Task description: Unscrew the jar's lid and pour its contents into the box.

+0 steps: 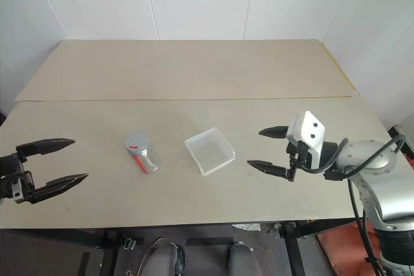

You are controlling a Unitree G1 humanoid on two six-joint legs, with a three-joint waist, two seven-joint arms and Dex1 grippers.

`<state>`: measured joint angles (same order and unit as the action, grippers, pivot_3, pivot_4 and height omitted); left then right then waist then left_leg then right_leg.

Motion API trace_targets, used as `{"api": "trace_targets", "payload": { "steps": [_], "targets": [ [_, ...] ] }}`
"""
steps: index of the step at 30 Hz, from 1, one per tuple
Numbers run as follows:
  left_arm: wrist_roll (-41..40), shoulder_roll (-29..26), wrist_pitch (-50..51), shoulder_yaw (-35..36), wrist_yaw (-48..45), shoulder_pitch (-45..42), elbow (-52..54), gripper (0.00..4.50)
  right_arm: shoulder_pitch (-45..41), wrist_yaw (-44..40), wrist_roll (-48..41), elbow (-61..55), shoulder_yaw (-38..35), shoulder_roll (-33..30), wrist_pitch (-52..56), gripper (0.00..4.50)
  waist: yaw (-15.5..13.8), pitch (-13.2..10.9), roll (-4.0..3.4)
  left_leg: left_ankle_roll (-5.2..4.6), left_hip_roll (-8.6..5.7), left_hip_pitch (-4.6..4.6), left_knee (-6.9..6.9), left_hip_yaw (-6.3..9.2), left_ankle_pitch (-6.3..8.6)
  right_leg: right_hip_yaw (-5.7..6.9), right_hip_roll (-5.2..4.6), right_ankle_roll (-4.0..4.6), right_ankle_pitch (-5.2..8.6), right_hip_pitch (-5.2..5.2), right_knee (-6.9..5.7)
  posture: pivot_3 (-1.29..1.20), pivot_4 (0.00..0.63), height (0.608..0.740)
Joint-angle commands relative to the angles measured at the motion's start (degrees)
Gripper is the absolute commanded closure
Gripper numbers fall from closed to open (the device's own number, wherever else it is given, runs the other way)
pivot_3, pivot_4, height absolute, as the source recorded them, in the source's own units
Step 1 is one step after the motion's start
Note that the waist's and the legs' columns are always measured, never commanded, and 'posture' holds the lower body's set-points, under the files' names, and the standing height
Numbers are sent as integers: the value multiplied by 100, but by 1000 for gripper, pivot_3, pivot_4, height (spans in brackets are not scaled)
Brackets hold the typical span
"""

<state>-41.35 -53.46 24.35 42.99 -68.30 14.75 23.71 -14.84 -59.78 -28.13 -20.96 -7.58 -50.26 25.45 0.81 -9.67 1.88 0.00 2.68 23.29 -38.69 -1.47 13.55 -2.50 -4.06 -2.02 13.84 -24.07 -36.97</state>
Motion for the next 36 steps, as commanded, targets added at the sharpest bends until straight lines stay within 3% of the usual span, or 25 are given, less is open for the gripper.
{"api": "trace_targets", "payload": {
  "steps": [1,8,17,26,36],
  "targets": [
    [-60,63,-29,161,56,55,164,16,-116,-6,0,-13,-60,45,-214,0,-1,0,0,0,0,0,0,0,0,0,0,0,0,0,0,0,150,740],
    [-95,280,43,122,477,133,457,16,-329,-19,-62,21,26,151,-174,0,2,0,0,0,1,0,0,-1,0,0,0,2,-1,0,0,0,150,740],
    [74,1115,325,-450,1837,675,1676,16,-207,71,2,-23,-107,57,-171,0,4,0,0,0,0,1,0,0,0,-2,-1,2,-1,1,0,0,150,740],
    [837,2488,868,-1865,4381,494,2495,16,-369,15,62,49,-61,46,-229,0,-5,1,1,0,-4,-6,-4,5,0,-4,0,2,-2,12,-1,0,150,740],
    [1926,3362,701,-3328,5481,425,2412,16,-343,28,34,-115,-136,11,-205,0,-9,1,2,0,-9,-7,-5,8,0,-3,-2,3,-2,16,-1,0,150,740]
  ]
}}
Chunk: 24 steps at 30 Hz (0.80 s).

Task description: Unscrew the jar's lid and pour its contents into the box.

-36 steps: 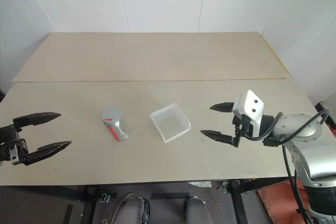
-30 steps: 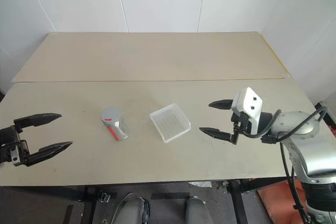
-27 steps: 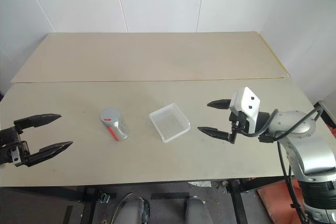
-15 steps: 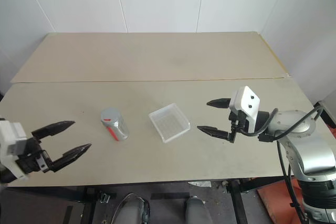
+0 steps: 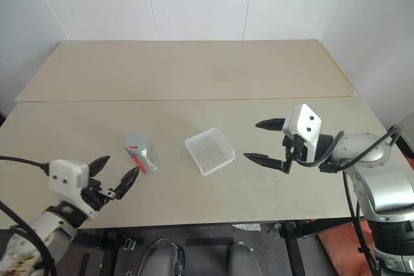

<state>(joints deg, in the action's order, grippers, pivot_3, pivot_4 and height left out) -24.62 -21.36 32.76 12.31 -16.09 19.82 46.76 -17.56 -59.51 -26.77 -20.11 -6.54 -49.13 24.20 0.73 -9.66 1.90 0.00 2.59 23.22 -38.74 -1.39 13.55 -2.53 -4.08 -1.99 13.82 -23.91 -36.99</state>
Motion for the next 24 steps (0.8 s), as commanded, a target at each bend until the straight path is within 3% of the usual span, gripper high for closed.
{"api": "trace_targets", "payload": {
  "steps": [1,11,15,24],
  "targets": [
    [392,183,-183,-370,323,-102,68,16,-76,-3,-105,-201,-248,-108,-77,0,-1,0,0,0,0,0,0,0,0,0,0,0,0,0,0,0,150,740],
    [1723,789,-1038,-1140,1079,-561,-662,16,-72,-516,-462,-122,-369,-287,-63,0,-6,0,0,0,-4,0,0,2,0,1,-2,0,0,4,2,0,150,740],
    [1939,950,-1240,-1304,1124,-721,-917,16,-74,-927,-689,-49,-382,-403,-77,0,-7,0,0,0,-5,1,0,3,0,1,-2,-1,0,5,4,0,150,740],
    [2305,1161,-1681,-1420,1246,-1055,-1444,16,-141,-993,-709,-27,-349,-438,-102,0,-10,0,0,0,-6,0,-1,3,0,2,-3,-1,0,5,3,0,150,740]
  ]
}}
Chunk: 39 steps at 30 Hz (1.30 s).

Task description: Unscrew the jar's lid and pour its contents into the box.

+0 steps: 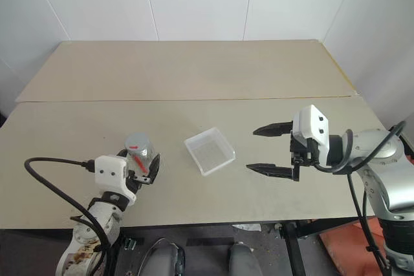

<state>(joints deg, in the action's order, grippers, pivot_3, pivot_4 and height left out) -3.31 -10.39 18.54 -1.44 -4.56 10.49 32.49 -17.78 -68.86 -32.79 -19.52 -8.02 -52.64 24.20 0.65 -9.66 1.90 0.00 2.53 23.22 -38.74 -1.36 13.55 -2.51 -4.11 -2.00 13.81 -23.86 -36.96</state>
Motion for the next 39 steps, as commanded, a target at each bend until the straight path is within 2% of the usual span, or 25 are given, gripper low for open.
{"api": "trace_targets", "payload": {
  "steps": [1,18,21,27,30,33,39],
  "targets": [
    [210,90,-291,-51,116,-161,-64,16,-115,-63,-107,-90,-207,-92,-104,0,-3,0,0,0,0,0,0,0,0,0,0,0,0,0,0,0,150,740],
    [704,484,-863,-297,323,-507,-674,16,-207,-201,-110,-63,-321,-217,-137,0,-2,0,0,0,-2,0,-1,2,0,1,-2,-1,0,2,0,0,150,740],
    [724,507,-907,-289,331,-558,-761,577,-223,-206,-100,-72,-324,-194,-138,0,-6,0,0,0,-3,0,-2,2,0,2,-3,-1,0,3,0,0,150,740],
    [683,461,-896,-177,265,-681,-821,2493,-223,-158,-115,-125,-324,-103,-160,0,-5,0,0,0,-3,0,-2,2,0,2,-3,-2,0,3,0,0,150,740],
    [400,259,-743,-21,-80,-824,-711,2552,-189,-66,-127,-221,-290,-1,-172,0,-5,0,0,0,-3,0,-2,3,0,2,-3,-2,0,3,-1,0,150,740],
    [-248,-220,-340,308,-793,-1113,-524,2552,-237,56,-156,-339,-194,180,-174,0,-1,0,0,0,-3,-1,-2,3,0,3,-2,-2,0,3,-2,0,150,740],
    [-2550,-1863,959,1261,-3044,-2274,-826,2552,-1005,836,184,-248,456,928,37,0,49,0,-1,2,4,-2,-3,3,-1,2,5,-2,0,-7,-11,0,150,740]
  ]
}}
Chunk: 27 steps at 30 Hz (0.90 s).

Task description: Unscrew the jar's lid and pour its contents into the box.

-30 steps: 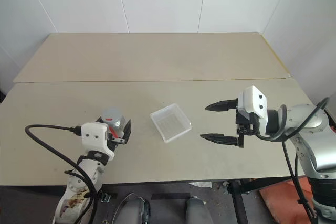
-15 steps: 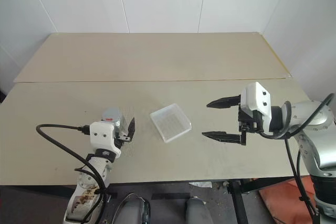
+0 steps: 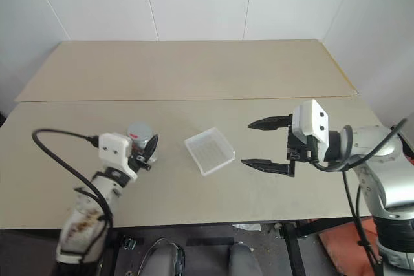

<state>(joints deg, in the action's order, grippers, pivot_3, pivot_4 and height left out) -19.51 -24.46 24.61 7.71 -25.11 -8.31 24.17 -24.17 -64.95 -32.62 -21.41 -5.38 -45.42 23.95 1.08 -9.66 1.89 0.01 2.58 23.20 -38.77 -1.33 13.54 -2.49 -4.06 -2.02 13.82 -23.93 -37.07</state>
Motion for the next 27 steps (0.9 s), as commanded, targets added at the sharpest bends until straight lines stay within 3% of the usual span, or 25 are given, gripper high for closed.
{"api": "trace_targets", "payload": {
  "steps": [1,6,11,17,27],
  "targets": [
    [-1190,-691,446,393,-1413,-594,-227,2552,-544,666,230,11,315,364,180,0,-1,0,0,0,0,3,1,0,0,0,0,0,0,-3,0,0,150,740],
    [-1639,-1370,267,17,-3407,-1759,-1394,2552,-1398,1558,80,140,730,1232,987,0,-25,-1,0,2,-3,12,4,-2,-1,2,-2,0,1,-11,5,0,150,740],
    [-1513,-1320,93,-547,-4596,-2808,-2350,2552,-2301,2168,-44,343,1039,1993,1825,0,-38,-2,-1,3,-3,37,-1,-1,-3,6,-2,2,-1,-29,7,0,150,740],
    [-1107,-956,-423,-959,-5039,-3380,-3149,2552,-2711,2273,65,477,1349,2282,2098,0,-33,-2,-2,2,-2,41,-1,1,-2,7,0,2,-1,-29,5,0,150,740],
    [-964,-733,-668,-980,-5198,-3507,-3371,2552,-2776,2323,149,557,1503,2392,2169,0,-20,-2,-2,2,0,53,-4,3,-3,7,1,2,-1,-40,0,0,150,740]
  ]
}}
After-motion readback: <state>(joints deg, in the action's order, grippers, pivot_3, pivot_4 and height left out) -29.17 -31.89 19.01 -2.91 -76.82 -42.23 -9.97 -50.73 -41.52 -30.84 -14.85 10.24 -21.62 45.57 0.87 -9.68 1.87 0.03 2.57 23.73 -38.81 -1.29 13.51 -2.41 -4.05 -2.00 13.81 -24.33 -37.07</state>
